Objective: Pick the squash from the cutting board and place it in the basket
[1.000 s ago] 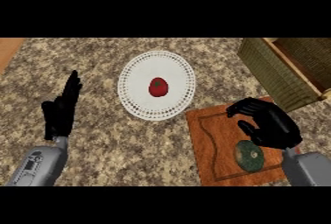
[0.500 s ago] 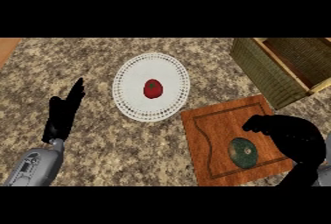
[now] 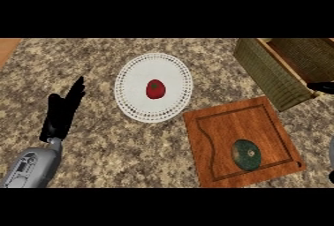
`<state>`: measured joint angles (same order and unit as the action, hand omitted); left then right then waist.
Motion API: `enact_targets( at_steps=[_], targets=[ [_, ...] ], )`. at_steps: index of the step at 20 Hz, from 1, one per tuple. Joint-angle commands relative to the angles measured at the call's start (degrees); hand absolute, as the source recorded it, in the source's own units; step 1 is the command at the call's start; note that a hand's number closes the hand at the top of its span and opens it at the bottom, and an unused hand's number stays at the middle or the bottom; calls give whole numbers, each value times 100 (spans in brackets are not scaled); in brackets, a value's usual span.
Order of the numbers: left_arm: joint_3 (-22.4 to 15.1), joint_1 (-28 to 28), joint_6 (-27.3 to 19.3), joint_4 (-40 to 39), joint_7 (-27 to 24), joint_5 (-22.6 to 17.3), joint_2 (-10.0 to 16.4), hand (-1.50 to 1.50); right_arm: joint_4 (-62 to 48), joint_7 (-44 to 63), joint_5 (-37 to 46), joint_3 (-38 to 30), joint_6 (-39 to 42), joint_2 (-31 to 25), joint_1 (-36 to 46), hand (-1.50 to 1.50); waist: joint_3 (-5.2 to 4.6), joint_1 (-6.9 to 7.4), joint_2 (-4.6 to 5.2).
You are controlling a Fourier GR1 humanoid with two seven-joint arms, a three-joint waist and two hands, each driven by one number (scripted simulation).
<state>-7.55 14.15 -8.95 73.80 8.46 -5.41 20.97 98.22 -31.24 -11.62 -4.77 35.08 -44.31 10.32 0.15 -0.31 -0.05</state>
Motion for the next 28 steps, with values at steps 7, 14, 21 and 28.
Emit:
enact_targets(
  at_steps=[7,14,21,28],
  targets=[
    [-135,35,35,242,246,80,-70,0,-131,-1571,1459,688,988,-1563,-77,-150,4,176,48],
    [68,312,97,221,570,22,19,0,-541,-2457,1630,928,394,-1998,-384,-150,-4,73,26],
    [109,3,260,254,275,27,-23,0,-1613,-2867,2021,1513,-601,-1457,-179,-150,-6,162,33],
    [124,10,219,252,321,210,-116,0,-1669,-2702,2129,1890,-807,-1248,62,-150,-13,89,18]
  ],
)
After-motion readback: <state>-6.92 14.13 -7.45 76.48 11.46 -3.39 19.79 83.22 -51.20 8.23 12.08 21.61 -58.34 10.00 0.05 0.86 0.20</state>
